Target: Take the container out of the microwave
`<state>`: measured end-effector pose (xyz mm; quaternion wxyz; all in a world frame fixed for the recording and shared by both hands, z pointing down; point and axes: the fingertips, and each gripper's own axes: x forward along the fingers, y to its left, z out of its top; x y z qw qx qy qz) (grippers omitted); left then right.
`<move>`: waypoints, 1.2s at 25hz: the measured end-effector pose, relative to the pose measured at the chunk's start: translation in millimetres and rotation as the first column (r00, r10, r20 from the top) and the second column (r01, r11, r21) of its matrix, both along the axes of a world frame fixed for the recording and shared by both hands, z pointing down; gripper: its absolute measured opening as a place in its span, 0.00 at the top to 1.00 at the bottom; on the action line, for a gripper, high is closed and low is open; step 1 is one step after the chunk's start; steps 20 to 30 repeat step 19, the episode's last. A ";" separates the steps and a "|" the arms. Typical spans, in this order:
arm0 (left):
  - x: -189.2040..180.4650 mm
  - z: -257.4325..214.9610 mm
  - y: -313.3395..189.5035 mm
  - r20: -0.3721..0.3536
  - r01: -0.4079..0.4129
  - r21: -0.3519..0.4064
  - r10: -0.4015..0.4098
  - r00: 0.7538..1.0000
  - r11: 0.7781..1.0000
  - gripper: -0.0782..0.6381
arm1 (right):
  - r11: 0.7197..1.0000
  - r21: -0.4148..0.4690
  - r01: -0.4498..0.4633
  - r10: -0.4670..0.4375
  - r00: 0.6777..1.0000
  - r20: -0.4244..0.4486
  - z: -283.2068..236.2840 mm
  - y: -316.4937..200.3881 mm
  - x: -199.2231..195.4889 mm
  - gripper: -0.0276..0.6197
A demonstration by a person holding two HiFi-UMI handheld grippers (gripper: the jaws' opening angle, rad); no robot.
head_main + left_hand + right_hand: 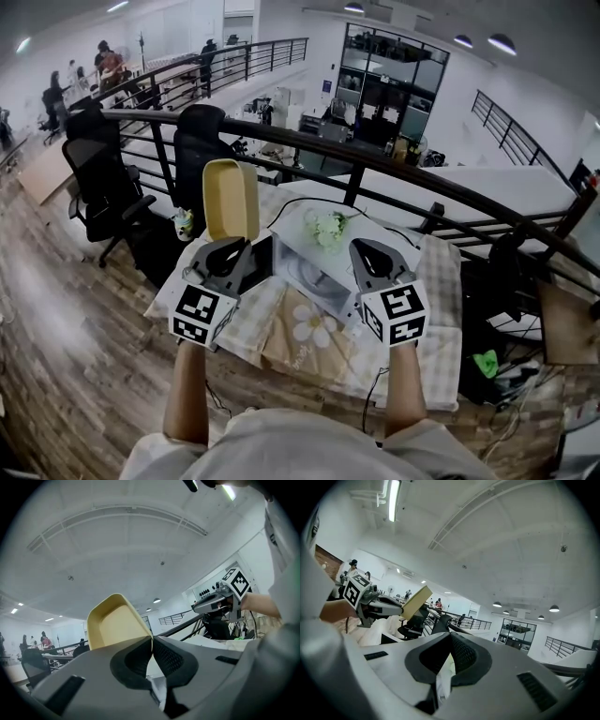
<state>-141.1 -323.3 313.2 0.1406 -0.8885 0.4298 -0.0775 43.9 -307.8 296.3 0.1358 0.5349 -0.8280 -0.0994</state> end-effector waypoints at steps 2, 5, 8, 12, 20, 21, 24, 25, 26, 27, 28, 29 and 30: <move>-0.7 -1.0 -1.8 0.000 0.000 0.004 0.000 1.000 1.000 0.85 | 1.000 0.002 -0.002 0.002 1.000 -0.003 -0.8 -1.6 -0.2 0.94; -1.4 -1.4 -4.0 0.001 0.005 0.009 -0.005 1.000 1.000 0.85 | 1.000 0.000 -0.003 0.003 1.000 -0.006 -0.4 -3.2 0.5 0.94; -1.8 0.2 -5.2 0.003 0.004 0.010 -0.004 1.000 1.000 0.85 | 1.000 -0.004 -0.003 0.003 1.000 -0.007 1.6 -4.7 0.0 0.94; -1.1 4.0 -6.8 0.009 -0.004 0.003 0.004 1.000 1.000 0.85 | 1.000 -0.011 -0.001 0.001 1.000 -0.007 5.3 -6.8 -1.4 0.94; 0.9 11.7 -13.8 0.023 -0.010 -0.010 0.010 1.000 1.000 0.85 | 1.000 -0.031 0.001 -0.001 1.000 -0.010 13.9 -13.2 -2.0 0.94; 0.9 11.7 -13.8 0.023 -0.010 -0.010 0.010 1.000 1.000 0.85 | 1.000 -0.031 0.001 -0.001 1.000 -0.010 13.9 -13.2 -2.0 0.94; 0.9 11.7 -13.8 0.023 -0.010 -0.010 0.010 1.000 1.000 0.85 | 1.000 -0.031 0.001 -0.001 1.000 -0.010 13.9 -13.2 -2.0 0.94; 0.9 11.7 -13.8 0.023 -0.010 -0.010 0.010 1.000 1.000 0.85 | 1.000 -0.031 0.001 -0.001 1.000 -0.010 13.9 -13.2 -2.0 0.94; 0.9 11.7 -13.8 0.023 -0.010 -0.010 0.010 1.000 1.000 0.85 | 1.000 -0.031 0.001 -0.001 1.000 -0.010 13.9 -13.2 -2.0 0.94; 0.9 11.7 -13.8 0.023 -0.010 -0.010 0.010 1.000 1.000 0.85 | 1.000 -0.031 0.001 -0.001 1.000 -0.010 13.9 -13.2 -2.0 0.94; 0.9 11.7 -13.8 0.023 -0.010 -0.010 0.010 1.000 1.000 0.85 | 1.000 -0.031 0.001 -0.001 1.000 -0.010 13.9 -13.2 -2.0 0.94; 0.9 11.7 -13.8 0.023 -0.010 -0.010 0.010 1.000 1.000 0.85 | 1.000 -0.031 0.001 -0.001 1.000 -0.010 13.9 -13.2 -2.0 0.94; 0.9 11.7 -13.8 0.023 -0.010 -0.010 0.010 1.000 1.000 0.85 | 1.000 -0.031 0.001 -0.001 1.000 -0.010 13.9 -13.2 -2.0 0.94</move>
